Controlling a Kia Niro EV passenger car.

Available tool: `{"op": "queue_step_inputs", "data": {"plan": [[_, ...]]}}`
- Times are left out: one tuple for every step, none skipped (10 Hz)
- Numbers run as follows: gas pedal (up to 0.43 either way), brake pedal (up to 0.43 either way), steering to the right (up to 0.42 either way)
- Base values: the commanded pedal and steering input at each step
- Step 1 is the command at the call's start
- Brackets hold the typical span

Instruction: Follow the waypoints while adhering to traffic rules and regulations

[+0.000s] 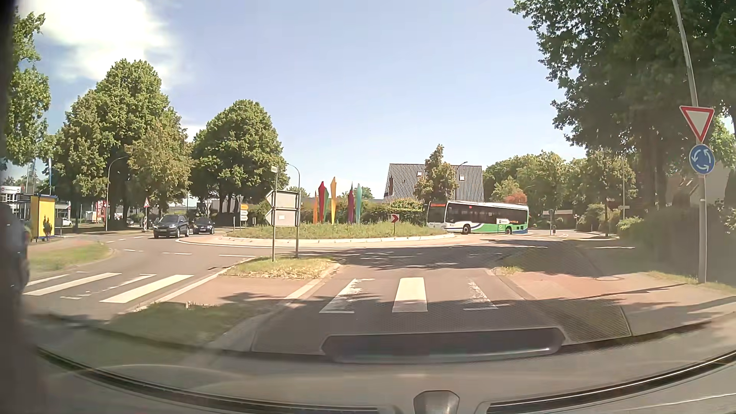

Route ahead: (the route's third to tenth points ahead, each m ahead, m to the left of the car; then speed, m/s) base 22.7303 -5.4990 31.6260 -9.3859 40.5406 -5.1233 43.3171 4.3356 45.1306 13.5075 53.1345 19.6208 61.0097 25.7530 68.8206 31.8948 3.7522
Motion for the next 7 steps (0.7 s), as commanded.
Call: {"op": "queue_step_inputs", "data": {"plan": [[0.000, 0.250, 0.024], [0.000, 0.250, 0.024], [0.000, 0.250, 0.024], [0.000, 0.250, 0.024], [0.000, 0.226, 0.024], [0.000, 0.177, 0.024], [0.000, 0.104, 0.024]]}}
